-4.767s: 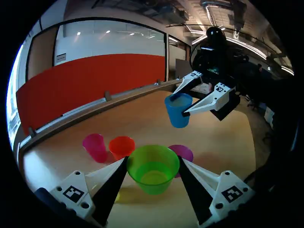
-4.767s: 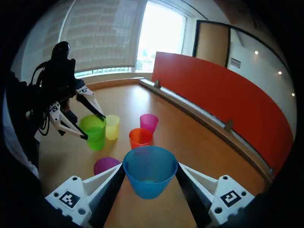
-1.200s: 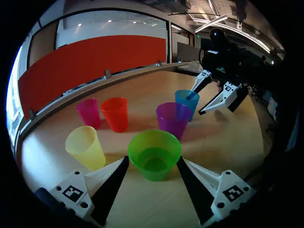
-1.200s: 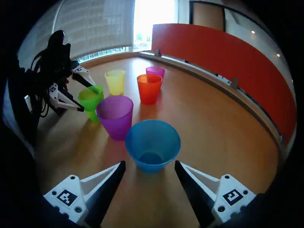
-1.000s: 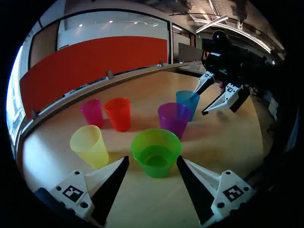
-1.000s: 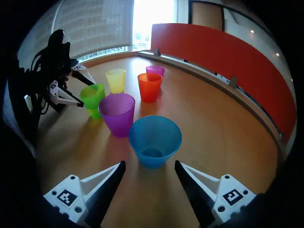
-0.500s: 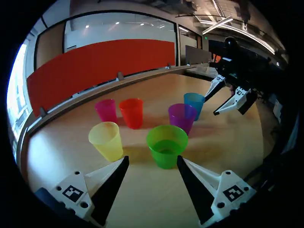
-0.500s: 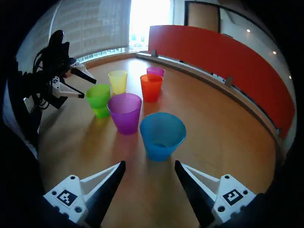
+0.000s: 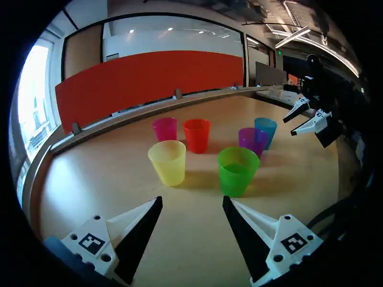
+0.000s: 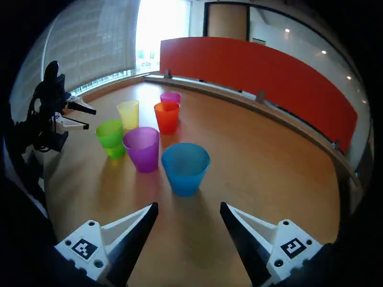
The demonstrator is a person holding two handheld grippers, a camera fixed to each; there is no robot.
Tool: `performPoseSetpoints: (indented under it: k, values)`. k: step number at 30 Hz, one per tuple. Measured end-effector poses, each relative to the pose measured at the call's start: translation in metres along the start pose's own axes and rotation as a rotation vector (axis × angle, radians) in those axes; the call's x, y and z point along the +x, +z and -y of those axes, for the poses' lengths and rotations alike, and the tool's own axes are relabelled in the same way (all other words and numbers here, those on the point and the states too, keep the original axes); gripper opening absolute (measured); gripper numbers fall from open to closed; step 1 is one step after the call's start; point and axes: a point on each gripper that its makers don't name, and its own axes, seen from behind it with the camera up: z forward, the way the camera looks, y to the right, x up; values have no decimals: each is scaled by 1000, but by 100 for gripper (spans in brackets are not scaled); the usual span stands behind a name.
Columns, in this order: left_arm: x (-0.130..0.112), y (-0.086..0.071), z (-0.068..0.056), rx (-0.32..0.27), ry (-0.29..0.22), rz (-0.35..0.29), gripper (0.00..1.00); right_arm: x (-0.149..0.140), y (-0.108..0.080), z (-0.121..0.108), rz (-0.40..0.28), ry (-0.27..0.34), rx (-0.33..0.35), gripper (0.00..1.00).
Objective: Pour water
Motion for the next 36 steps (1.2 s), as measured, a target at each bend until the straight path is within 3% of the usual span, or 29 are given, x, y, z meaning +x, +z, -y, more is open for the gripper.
performPoseSetpoints:
  k: [12,20,36]
  values:
    - [4,-30,48,128,-99,-73,93,12,-43,-35,-90,61,-194,100]
    - [11,-49,71,205,-147,-131,93,25,-65,-53,-172,69,-305,100]
    - [39,-69,105,334,-194,-265,93,73,-63,-69,-384,109,-446,100]
